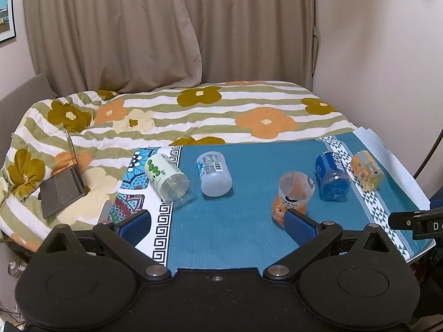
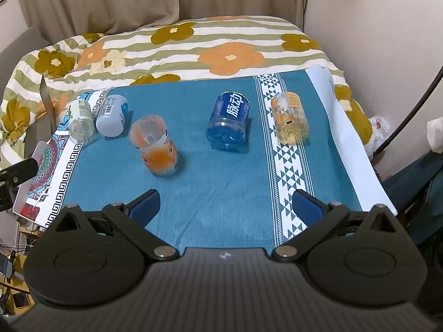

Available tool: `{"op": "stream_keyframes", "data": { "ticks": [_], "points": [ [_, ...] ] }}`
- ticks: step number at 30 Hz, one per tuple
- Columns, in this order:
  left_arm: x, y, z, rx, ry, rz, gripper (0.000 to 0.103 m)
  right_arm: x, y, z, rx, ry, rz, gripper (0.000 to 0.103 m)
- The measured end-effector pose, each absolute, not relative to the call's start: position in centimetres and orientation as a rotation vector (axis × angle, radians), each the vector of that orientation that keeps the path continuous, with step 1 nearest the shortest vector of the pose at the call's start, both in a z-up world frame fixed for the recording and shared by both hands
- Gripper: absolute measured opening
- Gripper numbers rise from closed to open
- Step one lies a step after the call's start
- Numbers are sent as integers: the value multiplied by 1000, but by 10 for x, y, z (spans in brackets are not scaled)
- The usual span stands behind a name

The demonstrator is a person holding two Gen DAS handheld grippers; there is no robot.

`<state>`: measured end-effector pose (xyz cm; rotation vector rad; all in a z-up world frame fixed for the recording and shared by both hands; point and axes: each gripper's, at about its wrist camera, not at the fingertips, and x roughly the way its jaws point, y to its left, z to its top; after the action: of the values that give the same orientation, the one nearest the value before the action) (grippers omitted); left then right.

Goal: Flip cup upright

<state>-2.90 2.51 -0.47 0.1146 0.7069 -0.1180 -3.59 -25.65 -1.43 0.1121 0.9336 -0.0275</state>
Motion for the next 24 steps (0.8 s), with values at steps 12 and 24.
{"op": "stream_keyframes", "data": {
  "ticks": [12,24],
  "points": [
    [-25,22,-4,123,706,-122,103,-34,-256,-14,108,933,-32,103],
    [-24,23,-3,125,705,-125,103,-33,-256,-14,108,935,-33,103]
  ]
}}
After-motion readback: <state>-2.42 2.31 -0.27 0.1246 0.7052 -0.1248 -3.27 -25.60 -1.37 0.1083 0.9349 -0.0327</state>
